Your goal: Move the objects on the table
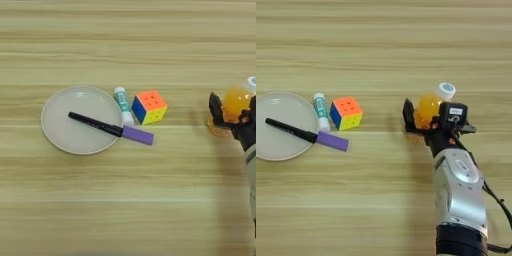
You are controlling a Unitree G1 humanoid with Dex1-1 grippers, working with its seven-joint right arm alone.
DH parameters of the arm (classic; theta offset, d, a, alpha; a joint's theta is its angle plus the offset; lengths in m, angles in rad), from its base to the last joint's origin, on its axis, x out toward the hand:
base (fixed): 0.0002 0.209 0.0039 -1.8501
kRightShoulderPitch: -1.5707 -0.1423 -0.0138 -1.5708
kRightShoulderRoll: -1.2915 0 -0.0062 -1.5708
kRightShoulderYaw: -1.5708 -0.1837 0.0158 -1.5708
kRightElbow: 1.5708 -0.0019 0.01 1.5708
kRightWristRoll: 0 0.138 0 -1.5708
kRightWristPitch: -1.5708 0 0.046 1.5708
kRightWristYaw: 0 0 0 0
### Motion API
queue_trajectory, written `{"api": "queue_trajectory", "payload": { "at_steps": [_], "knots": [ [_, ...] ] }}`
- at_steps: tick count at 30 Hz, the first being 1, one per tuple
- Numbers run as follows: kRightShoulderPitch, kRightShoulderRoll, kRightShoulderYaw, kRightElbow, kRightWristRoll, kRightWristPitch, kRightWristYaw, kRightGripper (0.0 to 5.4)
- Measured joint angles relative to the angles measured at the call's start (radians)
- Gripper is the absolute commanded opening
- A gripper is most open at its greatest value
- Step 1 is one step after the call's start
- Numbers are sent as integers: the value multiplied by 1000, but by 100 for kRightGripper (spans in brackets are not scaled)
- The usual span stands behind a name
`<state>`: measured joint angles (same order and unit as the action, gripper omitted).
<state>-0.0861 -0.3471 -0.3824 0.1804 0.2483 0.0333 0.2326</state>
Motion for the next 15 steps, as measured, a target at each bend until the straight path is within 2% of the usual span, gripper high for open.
{"api": "queue_trajectory", "payload": {
  "at_steps": [15],
  "knots": [
    [-14,4,23,31,2,0,37,362]
  ]
}}
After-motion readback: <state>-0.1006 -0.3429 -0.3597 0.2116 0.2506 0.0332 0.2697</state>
